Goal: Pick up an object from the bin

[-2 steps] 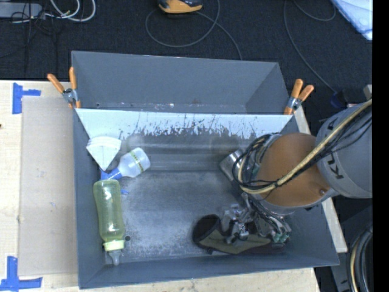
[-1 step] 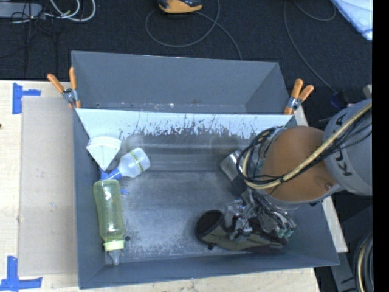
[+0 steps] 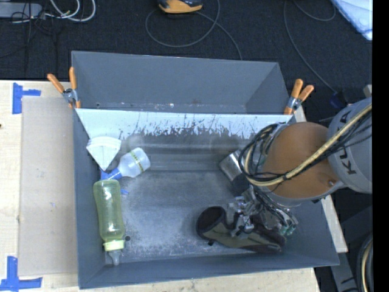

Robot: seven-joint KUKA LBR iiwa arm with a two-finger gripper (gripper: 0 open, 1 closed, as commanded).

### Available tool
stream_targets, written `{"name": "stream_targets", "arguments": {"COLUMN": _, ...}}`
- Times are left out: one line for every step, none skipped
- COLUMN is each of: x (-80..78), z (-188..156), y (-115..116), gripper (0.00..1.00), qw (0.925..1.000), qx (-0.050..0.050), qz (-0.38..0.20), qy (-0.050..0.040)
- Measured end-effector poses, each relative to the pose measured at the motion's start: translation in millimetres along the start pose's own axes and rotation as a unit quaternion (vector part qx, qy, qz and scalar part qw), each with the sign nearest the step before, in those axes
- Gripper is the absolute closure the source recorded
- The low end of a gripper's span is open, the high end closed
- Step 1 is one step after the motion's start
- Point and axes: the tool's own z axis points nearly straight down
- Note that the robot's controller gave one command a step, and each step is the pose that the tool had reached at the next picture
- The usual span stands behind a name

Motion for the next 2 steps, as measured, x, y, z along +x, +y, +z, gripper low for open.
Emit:
{"name": "stream_targets", "arguments": {"x": 0.2, "z": -4.4, "y": 0.3, "gripper": 1.00, "qw": 1.0000, "qx": 0.000, "qz": 0.000, "qy": 0.0009}}
{"name": "stream_targets", "arguments": {"x": 0.5, "z": -7.0, "y": 0.5, "gripper": 1.00, "qw": 1.0000, "qx": 0.000, "qz": 0.000, "qy": 0.0015}}
